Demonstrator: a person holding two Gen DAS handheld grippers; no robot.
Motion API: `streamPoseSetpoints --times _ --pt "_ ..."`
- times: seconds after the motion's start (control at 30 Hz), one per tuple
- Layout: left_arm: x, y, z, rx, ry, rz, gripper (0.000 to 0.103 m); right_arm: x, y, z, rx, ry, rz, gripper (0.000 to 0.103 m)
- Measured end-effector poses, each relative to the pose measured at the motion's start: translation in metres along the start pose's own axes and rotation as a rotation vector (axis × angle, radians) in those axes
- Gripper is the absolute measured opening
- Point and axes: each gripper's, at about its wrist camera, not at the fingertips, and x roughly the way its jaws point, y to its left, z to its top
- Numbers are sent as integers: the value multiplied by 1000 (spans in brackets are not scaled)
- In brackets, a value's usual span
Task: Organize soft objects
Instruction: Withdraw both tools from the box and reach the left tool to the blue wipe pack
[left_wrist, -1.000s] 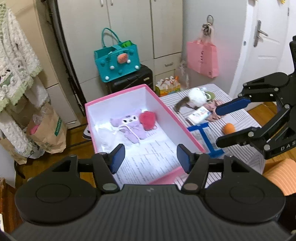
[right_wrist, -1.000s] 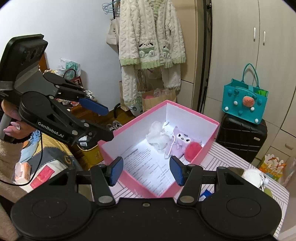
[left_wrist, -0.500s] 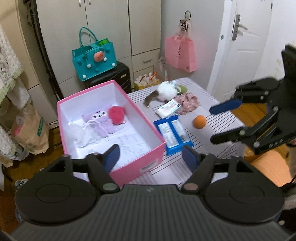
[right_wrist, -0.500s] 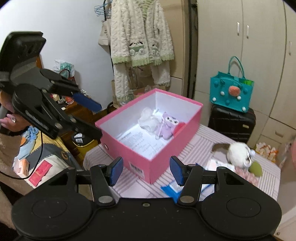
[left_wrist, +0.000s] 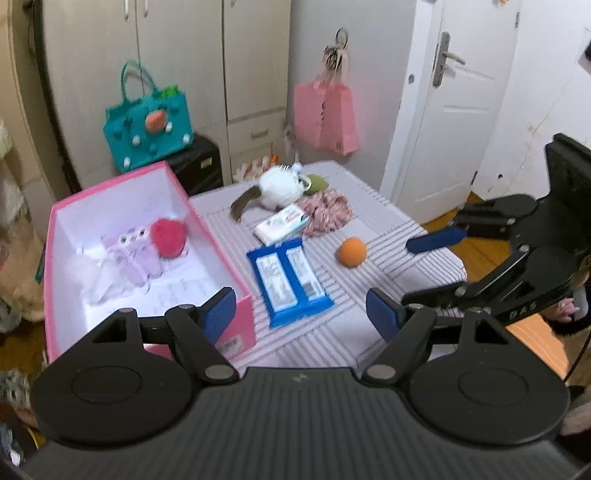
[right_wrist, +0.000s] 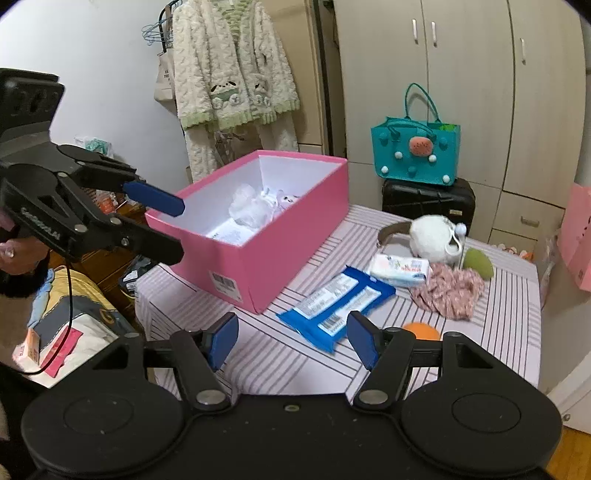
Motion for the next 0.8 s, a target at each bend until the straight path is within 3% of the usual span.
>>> streamPoseSetpoints --times 0.13,0.33,0.6,0.8 --pt "18 -16 -9 16 -36 36 74 17 -7 -19 -10 -13 13 71" --pt "57 -31 -12 -4 8 31 71 57 -14 -38 -54 -16 -17 72" --pt "105 -29 3 -76 155 -26 71 88 -34 -55 -61 -43 -46 72" --pt "135 -36 13 -57 154 74 70 100 -36 -57 -62 -25 -25 72"
